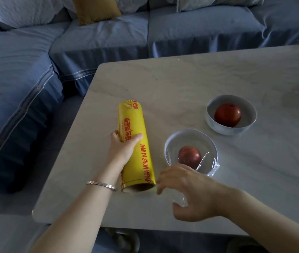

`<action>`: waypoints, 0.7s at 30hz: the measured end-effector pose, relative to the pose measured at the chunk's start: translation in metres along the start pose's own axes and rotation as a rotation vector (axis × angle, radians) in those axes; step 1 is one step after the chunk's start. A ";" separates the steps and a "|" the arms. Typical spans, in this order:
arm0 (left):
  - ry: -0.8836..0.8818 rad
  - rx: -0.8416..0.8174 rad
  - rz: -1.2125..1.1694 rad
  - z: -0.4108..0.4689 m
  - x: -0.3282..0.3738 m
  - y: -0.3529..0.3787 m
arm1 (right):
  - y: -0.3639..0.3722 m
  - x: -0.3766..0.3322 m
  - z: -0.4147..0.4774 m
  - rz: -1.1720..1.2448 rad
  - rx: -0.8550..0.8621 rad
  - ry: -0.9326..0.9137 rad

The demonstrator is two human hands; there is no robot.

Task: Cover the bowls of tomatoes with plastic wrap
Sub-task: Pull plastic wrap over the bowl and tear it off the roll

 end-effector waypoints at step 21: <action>0.063 0.030 -0.096 -0.002 0.002 -0.006 | -0.015 0.171 -0.051 0.222 0.176 0.976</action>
Point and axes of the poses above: each hand's wrist, its own z-axis towards the middle knuckle, its own y-axis out of the palm, x = y × z, the point moved 9 cm from there along z, towards the middle knuckle, and after that the axes turned 14 degrees about -z, right-handed, at the moved point
